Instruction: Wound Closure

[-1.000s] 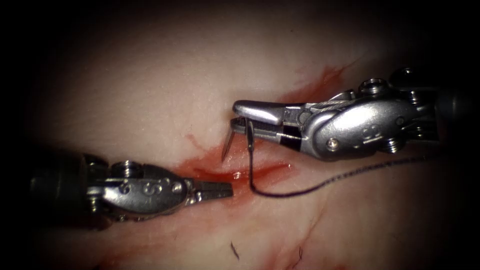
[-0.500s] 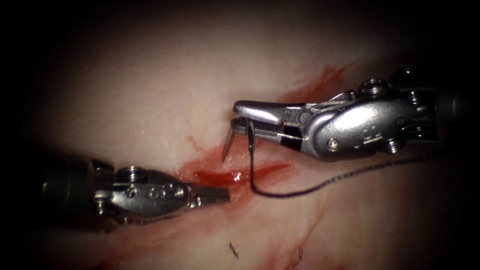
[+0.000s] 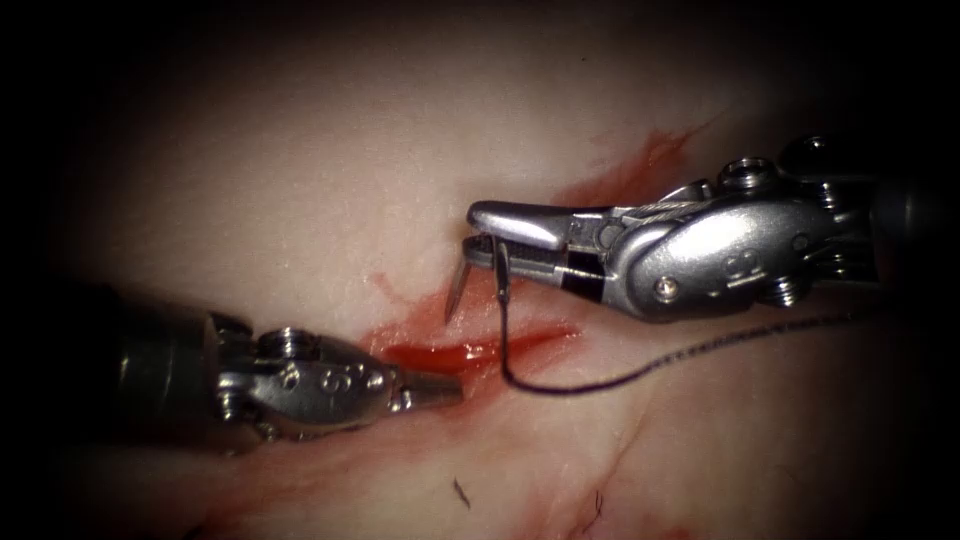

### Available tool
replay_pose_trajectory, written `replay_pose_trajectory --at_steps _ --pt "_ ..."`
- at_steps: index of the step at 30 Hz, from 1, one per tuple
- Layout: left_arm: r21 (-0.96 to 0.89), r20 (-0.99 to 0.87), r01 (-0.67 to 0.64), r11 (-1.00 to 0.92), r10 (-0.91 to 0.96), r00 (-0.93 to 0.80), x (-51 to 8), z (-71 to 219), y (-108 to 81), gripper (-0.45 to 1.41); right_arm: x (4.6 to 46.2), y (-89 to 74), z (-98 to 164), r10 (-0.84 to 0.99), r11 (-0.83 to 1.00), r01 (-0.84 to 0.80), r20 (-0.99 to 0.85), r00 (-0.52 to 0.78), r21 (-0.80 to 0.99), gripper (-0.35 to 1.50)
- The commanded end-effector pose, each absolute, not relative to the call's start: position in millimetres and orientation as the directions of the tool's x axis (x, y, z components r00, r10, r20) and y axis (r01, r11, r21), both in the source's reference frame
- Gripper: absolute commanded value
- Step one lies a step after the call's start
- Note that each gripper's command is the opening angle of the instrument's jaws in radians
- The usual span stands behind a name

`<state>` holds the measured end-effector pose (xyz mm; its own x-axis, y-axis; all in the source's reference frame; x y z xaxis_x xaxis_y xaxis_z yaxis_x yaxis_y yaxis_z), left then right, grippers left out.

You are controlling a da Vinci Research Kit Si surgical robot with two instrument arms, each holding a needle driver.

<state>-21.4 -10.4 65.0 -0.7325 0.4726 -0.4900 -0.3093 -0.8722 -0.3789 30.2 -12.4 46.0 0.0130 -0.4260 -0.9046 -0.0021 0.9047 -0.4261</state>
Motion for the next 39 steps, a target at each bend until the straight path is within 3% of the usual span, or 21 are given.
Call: replay_pose_trajectory --at_steps 1,39 --pt "-0.372 -0.489 -0.313 -0.874 0.471 -0.734 -21.8 65.7 -10.6 -0.25 31.2 -12.0 46.2 -0.435 0.900 -0.003 -0.900 0.012 -0.435 -0.35" --pt "-0.376 -0.470 -0.314 -0.872 0.472 -0.746 -21.8 66.1 -11.8 -0.28 31.9 -13.5 48.0 -0.401 0.916 0.027 -0.916 0.010 -0.400 -0.35"
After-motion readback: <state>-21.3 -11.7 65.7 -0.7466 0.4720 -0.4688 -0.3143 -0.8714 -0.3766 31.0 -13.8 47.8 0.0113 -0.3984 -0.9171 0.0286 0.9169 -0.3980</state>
